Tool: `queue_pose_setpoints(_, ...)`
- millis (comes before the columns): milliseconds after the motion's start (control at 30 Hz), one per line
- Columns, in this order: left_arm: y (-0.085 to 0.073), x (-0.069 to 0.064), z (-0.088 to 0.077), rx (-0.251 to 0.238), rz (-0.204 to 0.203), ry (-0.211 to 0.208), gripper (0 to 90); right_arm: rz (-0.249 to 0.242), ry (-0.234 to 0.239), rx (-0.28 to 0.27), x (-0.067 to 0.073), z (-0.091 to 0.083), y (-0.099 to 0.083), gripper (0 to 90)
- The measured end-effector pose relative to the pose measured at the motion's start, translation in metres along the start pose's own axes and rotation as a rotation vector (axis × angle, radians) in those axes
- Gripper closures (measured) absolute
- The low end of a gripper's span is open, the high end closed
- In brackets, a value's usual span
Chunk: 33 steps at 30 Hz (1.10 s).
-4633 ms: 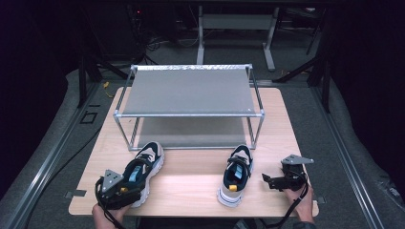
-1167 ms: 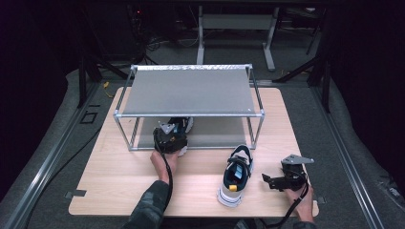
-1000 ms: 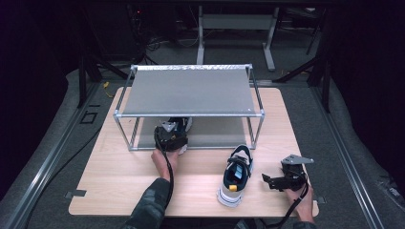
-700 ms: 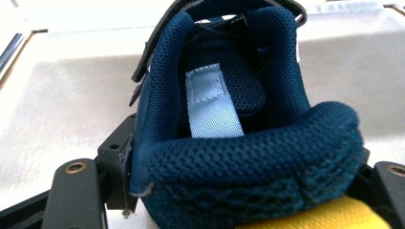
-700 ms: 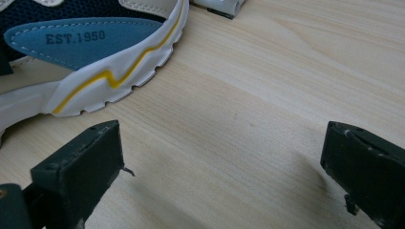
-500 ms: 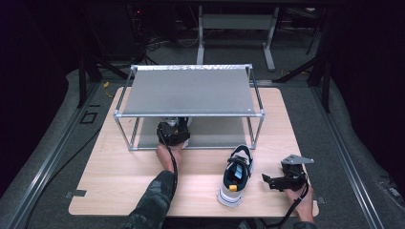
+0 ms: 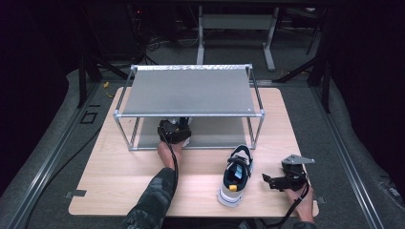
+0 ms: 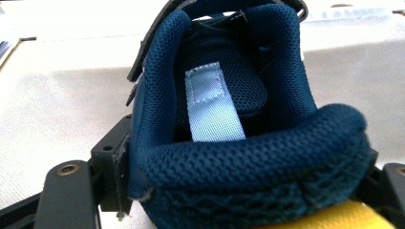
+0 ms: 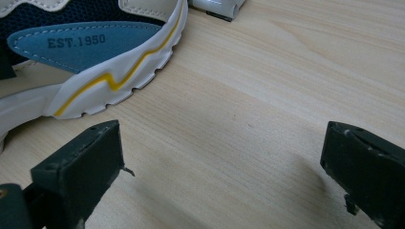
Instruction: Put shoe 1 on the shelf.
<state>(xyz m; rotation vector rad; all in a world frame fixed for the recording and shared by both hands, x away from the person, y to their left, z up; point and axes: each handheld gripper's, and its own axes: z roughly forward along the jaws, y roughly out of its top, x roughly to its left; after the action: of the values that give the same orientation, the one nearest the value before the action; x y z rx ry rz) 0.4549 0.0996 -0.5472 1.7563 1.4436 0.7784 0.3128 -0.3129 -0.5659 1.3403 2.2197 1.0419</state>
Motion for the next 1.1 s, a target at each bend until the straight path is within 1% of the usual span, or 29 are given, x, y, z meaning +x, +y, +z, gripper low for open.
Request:
queue_pose_setpoints(33, 0.000, 0.000, 0.000, 0.000, 0.000, 0.000, 21.0, 0.000, 0.000, 0.000, 0.000, 0.000, 0.000, 0.1)
queue_pose_setpoints(67, 0.000, 0.001, -0.001, 0.003, 0.002, -0.024, 21.0, -0.001, 0.001, 0.001, 0.000, 0.000, 0.000, 0.1)
queue_pose_setpoints(100, 0.000, 0.002, -0.001, 0.002, -0.001, -0.040, 18.4, 0.000, 0.002, -0.001, 0.000, 0.000, 0.000, 0.1)
queue_pose_setpoints(133, 0.000, 0.004, -0.007, -0.004, -0.006, -0.066, 13.5, 0.001, 0.002, -0.001, 0.000, 0.000, 0.000, 0.1)
queue_pose_setpoints(167, 0.000, 0.004, -0.007, -0.004, -0.006, -0.066, 13.4, 0.001, 0.002, -0.001, 0.000, 0.000, 0.000, 0.1)
queue_pose_setpoints(200, -0.001, 0.005, -0.011, -0.010, -0.015, -0.032, 12.6, 0.003, 0.002, -0.003, 0.000, 0.000, 0.000, 0.1)
queue_pose_setpoints(233, -0.002, 0.008, -0.017, -0.017, -0.015, -0.038, 11.7, 0.003, 0.002, -0.001, 0.000, 0.000, 0.000, 0.1)
queue_pose_setpoints(267, -0.002, 0.008, -0.017, -0.017, -0.015, -0.038, 10.6, 0.003, 0.002, -0.001, 0.000, 0.000, 0.000, 0.1)
queue_pose_setpoints(300, -0.002, 0.009, -0.021, -0.014, -0.016, -0.055, 10.6, 0.001, 0.003, 0.001, 0.000, 0.000, 0.000, 0.1)
queue_pose_setpoints(367, -0.005, 0.013, -0.031, -0.012, 0.000, -0.074, 7.7, 0.001, 0.002, 0.000, 0.000, 0.000, 0.000, 0.2)
queue_pose_setpoints(400, -0.005, 0.013, -0.031, -0.012, 0.000, -0.074, 7.0, 0.001, 0.002, 0.001, 0.000, 0.000, 0.000, 0.3)
queue_pose_setpoints(433, -0.008, 0.017, -0.040, -0.010, 0.006, -0.085, 6.3, 0.002, 0.001, 0.002, 0.000, 0.000, 0.000, 0.3)
queue_pose_setpoints(467, -0.008, 0.017, -0.040, -0.010, 0.006, -0.085, 5.2, 0.002, 0.001, 0.002, 0.000, 0.000, 0.000, 0.3)
queue_pose_setpoints(500, -0.009, 0.018, -0.045, -0.013, 0.003, -0.089, 3.8, 0.004, 0.001, 0.000, 0.000, 0.000, 0.000, 0.5)
queue_pose_setpoints(533, -0.010, 0.019, -0.048, -0.010, 0.010, -0.101, 3.8, 0.004, 0.001, 0.000, 0.000, 0.000, 0.000, 0.5)
queue_pose_setpoints(567, -0.013, 0.022, -0.059, -0.019, 0.029, -0.111, 3.4, 0.006, 0.001, 0.001, 0.000, 0.000, 0.000, 0.6)
queue_pose_setpoints(600, -0.013, 0.022, -0.059, -0.019, 0.029, -0.111, 3.2, 0.006, 0.001, 0.001, 0.000, 0.000, 0.000, 0.6)
queue_pose_setpoints(633, -0.017, 0.026, -0.068, -0.009, 0.042, -0.135, 2.6, 0.008, 0.001, -0.008, 0.000, 0.000, 0.000, 0.9)
queue_pose_setpoints(700, -0.019, 0.028, -0.072, -0.001, 0.051, -0.140, 0.3, 0.009, 0.000, -0.008, 0.000, 0.000, 0.000, 0.9)
queue_pose_setpoints(733, -0.024, 0.033, -0.081, 0.005, 0.063, -0.154, 0.1, 0.009, 0.000, -0.003, 0.000, -0.001, 0.000, 1.1)
queue_pose_setpoints(767, -0.027, 0.034, -0.086, 0.007, 0.060, -0.164, 0.1, 0.013, -0.001, -0.005, 0.001, -0.001, 0.000, 1.1)
queue_pose_setpoints(800, -0.031, 0.036, -0.090, 0.009, 0.064, -0.168, 0.1, 0.010, -0.002, -0.002, 0.001, -0.001, 0.000, 1.2)
queue_pose_setpoints(833, -0.031, 0.036, -0.090, 0.009, 0.064, -0.168, 0.0, 0.010, -0.002, -0.002, 0.001, -0.001, 0.000, 1.2)
queue_pose_setpoints(900, -0.037, 0.040, -0.099, 0.023, 0.082, -0.179, 0.0, 0.013, -0.002, -0.005, 0.002, -0.001, 0.000, 1.2)
queue_pose_setpoints(933, -0.041, 0.042, -0.103, 0.020, 0.085, -0.180, 0.0, 0.015, -0.003, -0.004, 0.002, -0.001, 0.000, 1.2)
queue_pose_setpoints(967, -0.049, 0.046, -0.112, 0.025, 0.085, -0.183, 0.0, 0.018, -0.005, 0.000, 0.002, -0.001, 0.000, 1.2)
queue_pose_setpoints(1000, -0.049, 0.046, -0.112, 0.025, 0.085, -0.183, 0.0, 0.018, -0.005, 0.000, 0.002, -0.001, 0.000, 1.2)
queue_pose_setpoints(1067, -0.060, 0.054, -0.122, 0.043, 0.103, -0.176, 0.0, 0.017, -0.014, -0.006, 0.003, 0.000, -0.001, 1.2)
queue_pose_setpoints(1100, -0.060, 0.054, -0.122, 0.043, 0.103, -0.176, 0.0, 0.019, -0.016, -0.004, 0.003, 0.000, -0.001, 1.2)
